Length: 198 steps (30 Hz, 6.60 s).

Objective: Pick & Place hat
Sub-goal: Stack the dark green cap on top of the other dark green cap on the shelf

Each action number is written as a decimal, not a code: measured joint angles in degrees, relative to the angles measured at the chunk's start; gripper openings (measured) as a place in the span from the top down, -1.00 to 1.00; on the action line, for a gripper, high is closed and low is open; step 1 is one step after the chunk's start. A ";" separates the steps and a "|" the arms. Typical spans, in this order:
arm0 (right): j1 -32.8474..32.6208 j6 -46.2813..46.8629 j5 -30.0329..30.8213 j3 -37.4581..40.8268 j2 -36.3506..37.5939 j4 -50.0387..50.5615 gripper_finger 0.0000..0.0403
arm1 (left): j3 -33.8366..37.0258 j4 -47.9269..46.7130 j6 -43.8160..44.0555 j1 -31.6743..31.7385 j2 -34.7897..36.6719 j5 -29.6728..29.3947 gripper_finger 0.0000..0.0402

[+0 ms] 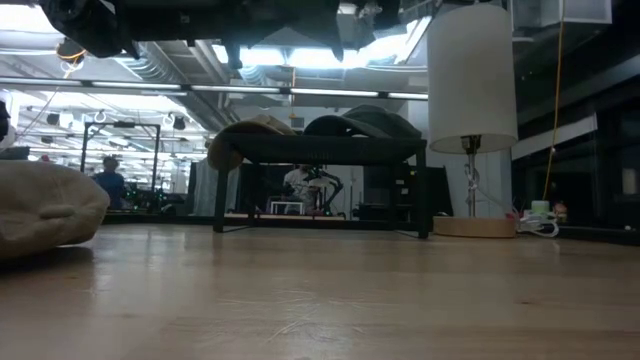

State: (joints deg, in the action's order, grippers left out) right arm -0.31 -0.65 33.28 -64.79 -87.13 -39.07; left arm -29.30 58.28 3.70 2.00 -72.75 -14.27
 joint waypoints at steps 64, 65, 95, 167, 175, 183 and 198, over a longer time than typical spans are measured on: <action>-15.24 -18.94 0.99 17.45 22.38 37.42 0.18 | -11.63 -6.16 49.14 11.05 3.81 49.22 0.95; -16.68 -20.24 3.58 17.64 22.15 37.35 0.21 | -11.63 -6.04 49.53 11.34 4.02 48.74 0.96; -24.51 -62.43 38.80 18.23 12.51 -14.22 0.57 | -11.58 -8.33 56.60 11.65 4.19 40.82 0.94; 0.10 19.82 -43.43 18.21 22.95 8.86 0.01 | -11.58 0.24 37.92 8.33 1.24 52.48 0.94; 0.10 19.94 -43.78 18.21 22.99 8.78 0.63 | -11.58 0.03 38.02 10.16 1.30 51.72 0.90; -0.05 18.49 -44.76 18.14 23.12 8.77 0.90 | -11.54 -0.84 36.02 10.24 1.34 48.77 0.77; 0.00 21.21 -43.54 18.16 23.06 11.57 0.93 | -11.54 -1.40 32.69 15.60 3.65 52.81 0.46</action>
State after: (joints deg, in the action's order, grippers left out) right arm -0.31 20.56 -10.26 -46.63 -64.07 -27.49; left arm -40.84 56.88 36.39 17.59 -69.09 38.55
